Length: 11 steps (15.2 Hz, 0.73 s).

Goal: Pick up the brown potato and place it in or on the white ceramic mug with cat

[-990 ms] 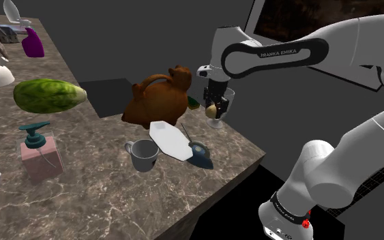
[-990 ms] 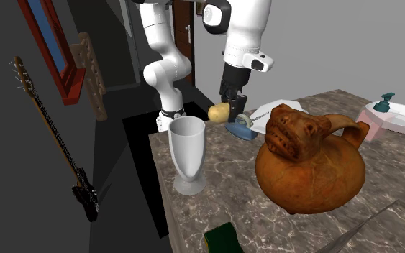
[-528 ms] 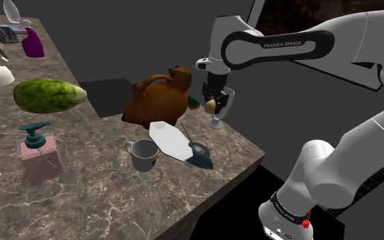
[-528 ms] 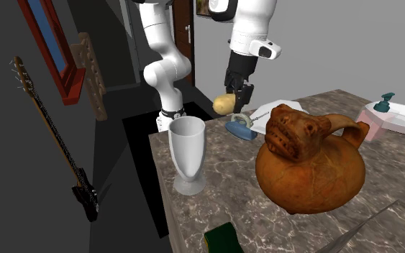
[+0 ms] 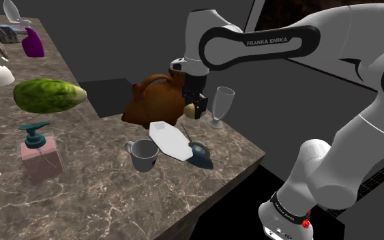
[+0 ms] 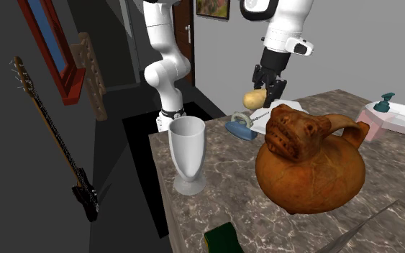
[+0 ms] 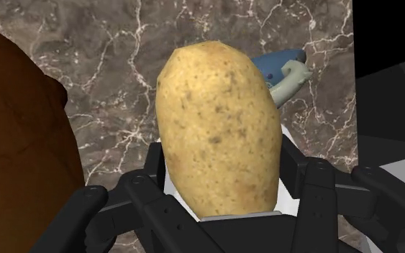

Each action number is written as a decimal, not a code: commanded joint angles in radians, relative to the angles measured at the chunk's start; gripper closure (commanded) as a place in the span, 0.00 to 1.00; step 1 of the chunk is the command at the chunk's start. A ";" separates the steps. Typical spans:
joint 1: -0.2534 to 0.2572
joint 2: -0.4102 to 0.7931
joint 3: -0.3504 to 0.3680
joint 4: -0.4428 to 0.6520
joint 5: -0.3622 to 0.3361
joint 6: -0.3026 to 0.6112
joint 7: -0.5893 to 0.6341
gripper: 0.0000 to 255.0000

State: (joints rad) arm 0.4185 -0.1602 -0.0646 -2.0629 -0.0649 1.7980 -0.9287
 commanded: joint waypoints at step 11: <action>0.110 0.283 0.117 0.339 0.030 -0.066 0.216 1.00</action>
State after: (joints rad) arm 0.5188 0.0986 0.0439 -1.7551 -0.0352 1.7401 -0.7313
